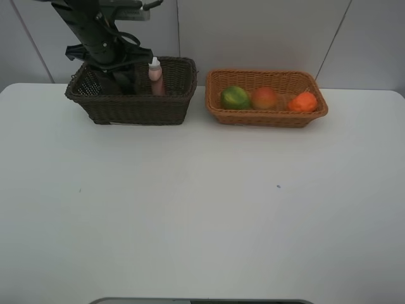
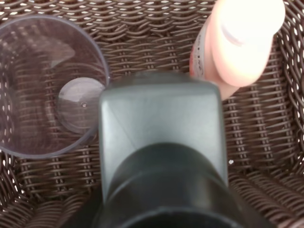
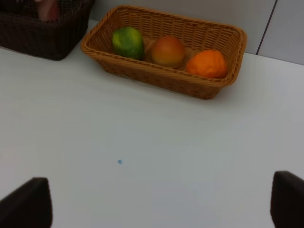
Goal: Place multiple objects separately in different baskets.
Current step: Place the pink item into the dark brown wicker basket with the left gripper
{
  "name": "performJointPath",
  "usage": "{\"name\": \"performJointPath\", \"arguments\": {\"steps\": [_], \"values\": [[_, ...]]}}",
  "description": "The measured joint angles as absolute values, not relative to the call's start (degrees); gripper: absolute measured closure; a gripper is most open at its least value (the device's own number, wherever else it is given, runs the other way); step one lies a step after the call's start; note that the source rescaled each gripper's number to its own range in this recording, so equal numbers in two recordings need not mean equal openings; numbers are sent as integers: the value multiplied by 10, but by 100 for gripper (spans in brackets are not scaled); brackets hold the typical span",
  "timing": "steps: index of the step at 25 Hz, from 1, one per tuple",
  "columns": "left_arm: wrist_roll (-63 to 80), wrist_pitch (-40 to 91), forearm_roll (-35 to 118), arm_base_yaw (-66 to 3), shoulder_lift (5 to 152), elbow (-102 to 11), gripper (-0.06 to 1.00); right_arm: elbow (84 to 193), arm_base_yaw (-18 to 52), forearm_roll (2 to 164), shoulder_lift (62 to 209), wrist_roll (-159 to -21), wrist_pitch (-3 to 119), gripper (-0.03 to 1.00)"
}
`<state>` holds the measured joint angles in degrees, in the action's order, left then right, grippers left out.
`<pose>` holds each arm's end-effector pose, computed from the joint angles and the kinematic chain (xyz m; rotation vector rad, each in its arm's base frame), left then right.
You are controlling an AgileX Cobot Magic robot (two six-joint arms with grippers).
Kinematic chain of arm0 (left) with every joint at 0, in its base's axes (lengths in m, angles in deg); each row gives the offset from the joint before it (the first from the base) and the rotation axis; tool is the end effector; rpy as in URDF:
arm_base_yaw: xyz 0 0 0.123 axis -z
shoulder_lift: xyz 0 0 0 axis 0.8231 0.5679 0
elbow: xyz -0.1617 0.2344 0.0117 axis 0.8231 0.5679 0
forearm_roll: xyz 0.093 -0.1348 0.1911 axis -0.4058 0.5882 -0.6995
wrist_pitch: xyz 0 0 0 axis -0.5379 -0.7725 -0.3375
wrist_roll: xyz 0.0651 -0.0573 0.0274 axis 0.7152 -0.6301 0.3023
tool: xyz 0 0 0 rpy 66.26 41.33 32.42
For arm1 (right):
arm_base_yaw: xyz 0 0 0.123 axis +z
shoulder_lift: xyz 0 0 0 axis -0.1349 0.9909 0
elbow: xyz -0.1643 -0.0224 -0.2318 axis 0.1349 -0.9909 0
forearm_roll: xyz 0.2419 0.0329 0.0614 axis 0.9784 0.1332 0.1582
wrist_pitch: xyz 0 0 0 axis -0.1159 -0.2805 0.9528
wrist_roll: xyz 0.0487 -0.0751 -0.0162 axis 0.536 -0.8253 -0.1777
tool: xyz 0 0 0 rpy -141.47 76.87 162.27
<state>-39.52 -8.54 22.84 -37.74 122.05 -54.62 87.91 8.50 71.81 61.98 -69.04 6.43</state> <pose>0.4253 -0.1299 0.2010 0.1587 2.6259 -0.0907 -0.0065 -0.0063 0.2829 -0.3136 1.9971 0.0980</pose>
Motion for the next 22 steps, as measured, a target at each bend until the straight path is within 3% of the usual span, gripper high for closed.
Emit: {"name": "performJointPath", "arguments": {"steps": [4, 6, 8, 11, 22], "values": [[-369, -83, 241, -377, 1222, -546, 47, 879, 85, 718, 620, -690, 64, -2], [-366, -78, 242, -377, 1222, -546, 34, 879, 85, 718, 620, -690, 64, -2], [-365, -74, 243, -377, 1222, -547, 13, 879, 85, 718, 620, -690, 64, -2], [-362, -73, 243, -377, 1222, -547, -1, 879, 85, 718, 620, -690, 64, -2], [-358, -92, 231, -364, 1151, -544, -3, 879, 85, 718, 620, -690, 64, -2]]}}
